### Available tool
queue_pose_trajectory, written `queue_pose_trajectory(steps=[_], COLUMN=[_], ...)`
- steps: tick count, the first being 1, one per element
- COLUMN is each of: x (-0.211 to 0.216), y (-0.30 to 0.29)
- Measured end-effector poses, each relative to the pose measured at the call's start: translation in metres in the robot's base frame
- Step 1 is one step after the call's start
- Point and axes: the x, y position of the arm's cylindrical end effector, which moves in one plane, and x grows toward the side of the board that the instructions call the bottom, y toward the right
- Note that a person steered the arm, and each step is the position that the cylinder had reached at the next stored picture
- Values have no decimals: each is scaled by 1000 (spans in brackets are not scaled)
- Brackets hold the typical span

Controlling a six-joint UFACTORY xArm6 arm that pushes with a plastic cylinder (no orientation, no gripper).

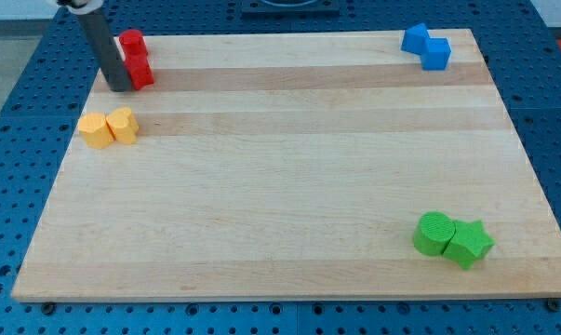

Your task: Move the red star towards the center right

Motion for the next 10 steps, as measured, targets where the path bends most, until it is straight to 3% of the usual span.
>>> queue_pose_trajectory(steps=[2, 3, 5, 6, 7, 8, 9, 10], x=[-40, -44, 12, 4, -16, -51, -47, 2], y=[-60, -33, 90, 92, 16, 13, 74, 107])
